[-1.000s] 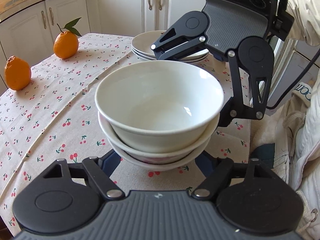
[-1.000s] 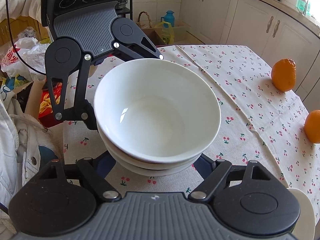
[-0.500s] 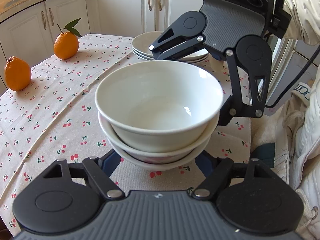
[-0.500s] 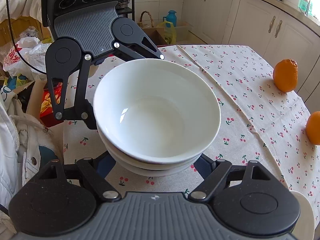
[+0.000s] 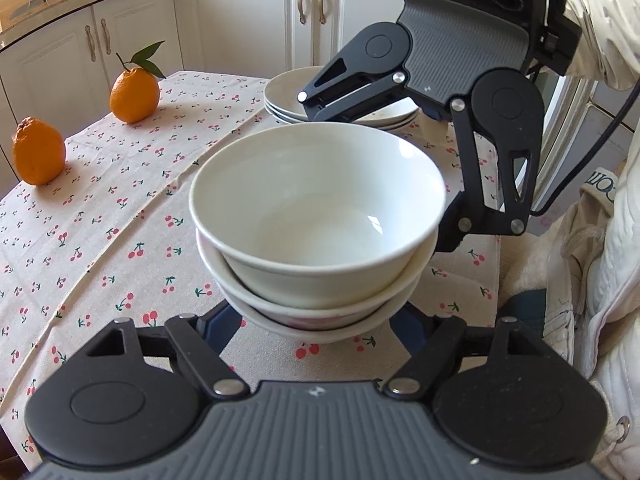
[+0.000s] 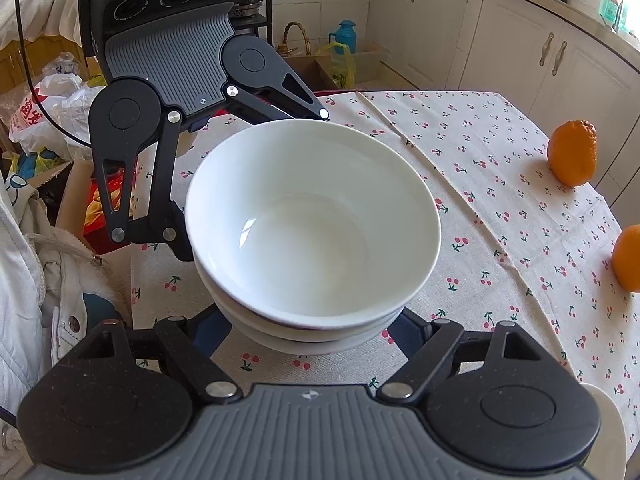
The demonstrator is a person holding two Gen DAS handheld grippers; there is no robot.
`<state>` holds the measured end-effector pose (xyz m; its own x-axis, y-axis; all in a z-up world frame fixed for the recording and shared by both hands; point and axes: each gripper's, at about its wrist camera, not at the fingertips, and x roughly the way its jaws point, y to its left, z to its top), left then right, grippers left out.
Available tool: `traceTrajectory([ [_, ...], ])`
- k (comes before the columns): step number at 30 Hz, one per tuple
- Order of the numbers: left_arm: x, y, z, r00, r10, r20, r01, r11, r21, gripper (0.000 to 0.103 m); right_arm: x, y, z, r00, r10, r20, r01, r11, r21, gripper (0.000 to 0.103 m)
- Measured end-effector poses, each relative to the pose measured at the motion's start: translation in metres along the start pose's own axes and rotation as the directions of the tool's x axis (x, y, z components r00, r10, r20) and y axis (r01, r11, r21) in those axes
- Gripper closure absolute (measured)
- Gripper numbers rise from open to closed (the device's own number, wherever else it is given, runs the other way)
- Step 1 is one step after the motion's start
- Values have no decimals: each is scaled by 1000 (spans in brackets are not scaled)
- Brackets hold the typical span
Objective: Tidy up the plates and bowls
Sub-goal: 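Lift the bowl stack with both grippers and carry it over the plate stack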
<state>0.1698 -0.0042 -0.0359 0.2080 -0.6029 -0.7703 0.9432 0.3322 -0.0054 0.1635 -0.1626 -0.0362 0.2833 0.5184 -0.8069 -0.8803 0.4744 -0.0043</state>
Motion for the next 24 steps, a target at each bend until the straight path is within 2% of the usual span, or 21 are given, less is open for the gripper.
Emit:
traceTrajectory([
  [11, -2, -19, 27, 999, 33, 19, -33, 999, 9, 23, -32, -6, -11, 1000, -1, 31, 1, 1000, -5, 16],
  [24, 38, -38, 88, 999, 5, 51, -10, 996, 89, 23, -86, -29, -56, 995, -93, 34, 92, 995, 29, 16],
])
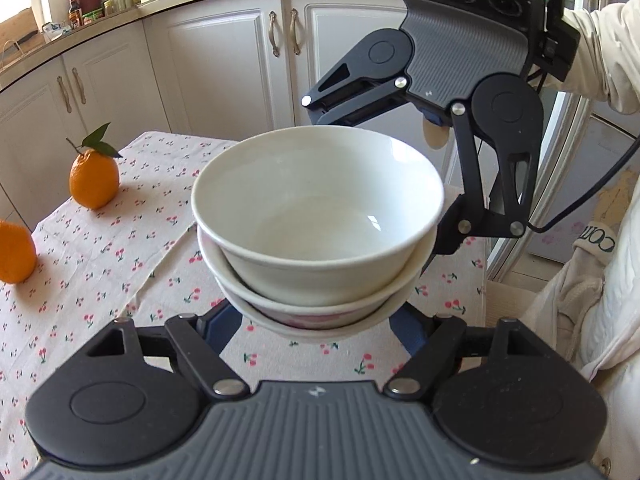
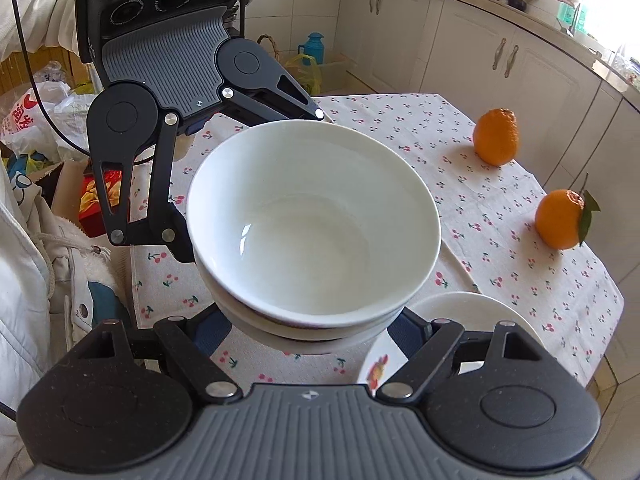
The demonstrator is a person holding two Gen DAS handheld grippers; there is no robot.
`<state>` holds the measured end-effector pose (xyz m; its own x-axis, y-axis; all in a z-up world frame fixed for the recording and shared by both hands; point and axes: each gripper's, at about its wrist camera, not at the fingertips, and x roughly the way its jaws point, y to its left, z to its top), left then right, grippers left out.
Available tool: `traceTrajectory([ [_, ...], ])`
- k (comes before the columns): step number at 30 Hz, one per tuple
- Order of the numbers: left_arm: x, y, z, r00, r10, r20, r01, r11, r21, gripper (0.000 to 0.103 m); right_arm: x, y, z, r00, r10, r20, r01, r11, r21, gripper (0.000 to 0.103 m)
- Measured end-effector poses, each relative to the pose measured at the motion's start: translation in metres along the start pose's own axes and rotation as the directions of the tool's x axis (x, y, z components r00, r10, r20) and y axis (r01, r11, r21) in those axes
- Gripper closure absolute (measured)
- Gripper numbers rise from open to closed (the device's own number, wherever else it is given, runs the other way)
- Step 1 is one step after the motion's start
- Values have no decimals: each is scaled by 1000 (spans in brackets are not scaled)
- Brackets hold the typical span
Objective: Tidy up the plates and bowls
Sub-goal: 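Lift the bowl stack with both grippers and carry it over the plate stack, then lower the bowl stack onto the plates and open both grippers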
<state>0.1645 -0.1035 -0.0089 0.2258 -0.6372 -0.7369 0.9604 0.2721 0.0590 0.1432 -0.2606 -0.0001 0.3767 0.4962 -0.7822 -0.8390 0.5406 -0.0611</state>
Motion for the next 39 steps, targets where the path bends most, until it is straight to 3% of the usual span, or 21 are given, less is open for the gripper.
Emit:
traceTrajectory([
  [14, 59, 10, 56, 999, -45, 21, 43, 997, 61, 23, -32, -56, -46, 995, -96, -5, 97, 993, 64, 16],
  [39, 102, 27, 68, 995, -90, 36, 88, 995, 56, 23, -22, -86, -73, 988, -143, -60, 150, 977, 153, 16],
])
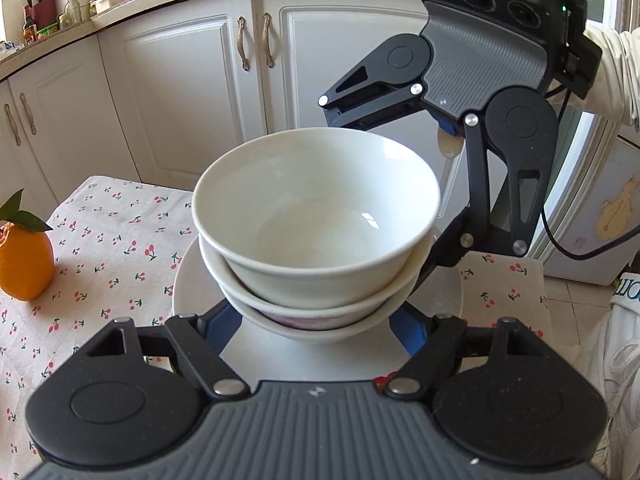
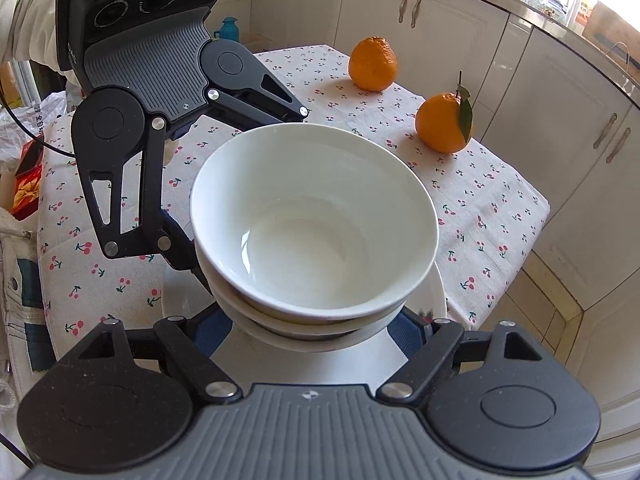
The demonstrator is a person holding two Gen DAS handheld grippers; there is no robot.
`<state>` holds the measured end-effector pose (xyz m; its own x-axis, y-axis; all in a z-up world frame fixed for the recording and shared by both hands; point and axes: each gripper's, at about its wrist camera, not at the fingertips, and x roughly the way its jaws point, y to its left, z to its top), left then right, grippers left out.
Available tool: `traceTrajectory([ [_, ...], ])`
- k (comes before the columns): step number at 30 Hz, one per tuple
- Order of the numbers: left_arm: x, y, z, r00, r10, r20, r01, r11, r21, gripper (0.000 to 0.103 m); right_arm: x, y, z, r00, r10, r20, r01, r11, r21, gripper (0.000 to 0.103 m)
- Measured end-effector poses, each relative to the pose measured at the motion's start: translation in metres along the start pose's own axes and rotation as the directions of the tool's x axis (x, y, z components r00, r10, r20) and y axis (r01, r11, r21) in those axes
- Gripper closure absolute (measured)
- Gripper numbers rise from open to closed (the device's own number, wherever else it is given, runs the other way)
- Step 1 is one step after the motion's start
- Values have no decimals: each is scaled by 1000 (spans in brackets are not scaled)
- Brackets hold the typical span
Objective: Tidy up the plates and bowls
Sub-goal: 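Lower the bowl stack onto the plates and open both grippers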
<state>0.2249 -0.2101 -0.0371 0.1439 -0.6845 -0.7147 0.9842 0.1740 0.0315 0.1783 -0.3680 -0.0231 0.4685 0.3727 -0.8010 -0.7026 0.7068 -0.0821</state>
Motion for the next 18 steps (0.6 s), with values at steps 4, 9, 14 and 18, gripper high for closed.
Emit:
traceTrajectory([
  [4, -1, 2, 0, 1000, 4, 7, -4, 1000, -8, 23, 0, -3, -1, 1000, 1, 4, -2, 1000, 30, 16],
  [9, -6, -4, -2, 998, 47, 35, -47, 999, 1, 7, 1, -3, -4, 1000, -9, 6, 8, 997, 77, 14],
  [14, -18, -19, -9, 989, 136, 55, -137, 990, 21, 6, -10, 9, -5, 998, -58, 27, 55, 994, 94, 0],
  [18, -38, -35, -19, 967, 229, 115, -224, 973, -51, 2, -26, 23, -5, 990, -138, 36, 129, 975, 181, 0],
])
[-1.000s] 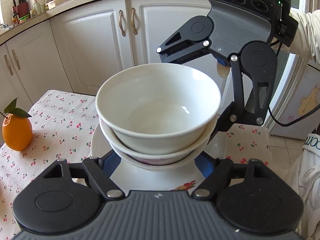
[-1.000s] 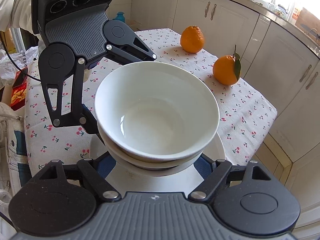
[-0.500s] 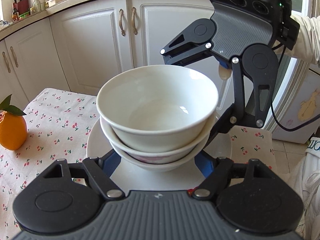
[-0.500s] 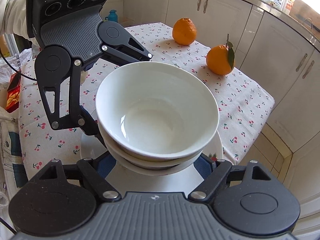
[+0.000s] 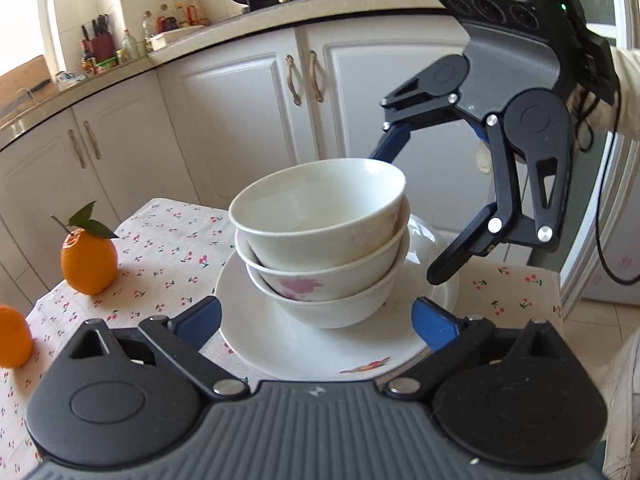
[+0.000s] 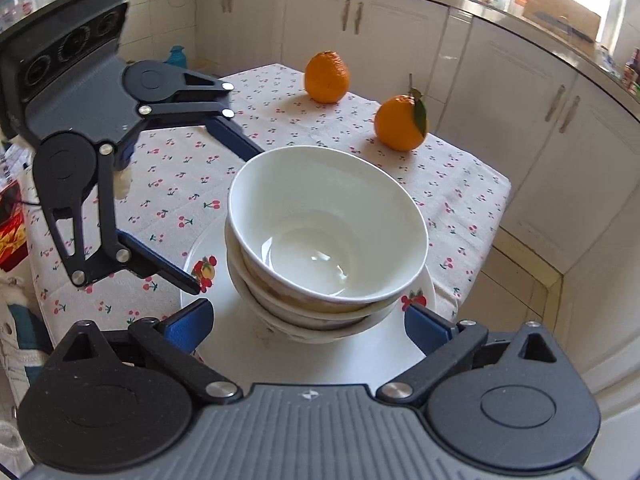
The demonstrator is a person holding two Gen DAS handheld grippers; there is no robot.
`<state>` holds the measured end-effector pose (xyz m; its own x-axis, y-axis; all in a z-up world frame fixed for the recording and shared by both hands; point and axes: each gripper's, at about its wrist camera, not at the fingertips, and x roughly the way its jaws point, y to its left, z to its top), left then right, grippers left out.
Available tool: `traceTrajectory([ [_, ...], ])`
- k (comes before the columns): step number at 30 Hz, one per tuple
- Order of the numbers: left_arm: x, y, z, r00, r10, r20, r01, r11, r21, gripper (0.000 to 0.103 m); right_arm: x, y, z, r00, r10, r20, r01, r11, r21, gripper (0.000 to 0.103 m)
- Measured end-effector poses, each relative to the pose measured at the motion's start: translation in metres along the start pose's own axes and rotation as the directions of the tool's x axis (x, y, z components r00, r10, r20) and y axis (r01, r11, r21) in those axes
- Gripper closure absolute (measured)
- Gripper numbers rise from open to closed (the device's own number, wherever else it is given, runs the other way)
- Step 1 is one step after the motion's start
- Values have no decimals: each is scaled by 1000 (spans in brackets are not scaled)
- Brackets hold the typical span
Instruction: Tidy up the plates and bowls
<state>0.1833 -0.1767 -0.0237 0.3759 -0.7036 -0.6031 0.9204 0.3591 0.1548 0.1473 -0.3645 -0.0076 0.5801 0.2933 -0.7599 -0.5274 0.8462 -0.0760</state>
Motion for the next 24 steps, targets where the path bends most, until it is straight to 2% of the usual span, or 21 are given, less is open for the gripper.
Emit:
traceTrajectory([
  [2, -13, -5, -2, 997, 73, 21, -71, 994, -82, 1, -7, 10, -2, 996, -92, -9, 92, 993, 70, 0],
  [5, -31, -11, -3, 981, 195, 5, -189, 956, -224, 1, -15, 25, -7, 974, -222, -38, 225, 953, 202, 0],
  [8, -50, -16, -2, 953, 302, -21, -289, 884, -368, 1, -19, 40, -14, 928, -361, -92, 370, 866, 336, 0],
  [9, -54, -17, -1, 939, 340, -57, -333, 850, -409, 1, -21, 44, -15, 915, -390, -104, 399, 834, 381, 0],
  [11, -61, -20, 1, 918, 383, -104, -387, 801, -457, 1, -24, 53, -17, 893, -430, -132, 439, 768, 466, 0],
  [13, -70, -23, 0, 911, 390, -134, -404, 774, -487, 1, -32, 63, -18, 876, -462, -135, 459, 717, 525, 0],
  [15, -79, -29, -2, 898, 412, -154, -429, 745, -511, 1, -42, 74, -16, 864, -488, -125, 468, 686, 557, 0],
  [17, -87, -34, -3, 888, 429, -166, -449, 730, -516, 1, -52, 84, -13, 852, -511, -110, 475, 668, 574, 0],
  [20, -100, -40, -3, 881, 447, -156, -459, 724, -515, 1, -63, 99, -7, 832, -545, -101, 496, 651, 575, 0],
  [24, -115, -47, -1, 861, 490, -134, -483, 708, -516, 1, -73, 109, -4, 817, -573, -71, 499, 640, 584, 0],
])
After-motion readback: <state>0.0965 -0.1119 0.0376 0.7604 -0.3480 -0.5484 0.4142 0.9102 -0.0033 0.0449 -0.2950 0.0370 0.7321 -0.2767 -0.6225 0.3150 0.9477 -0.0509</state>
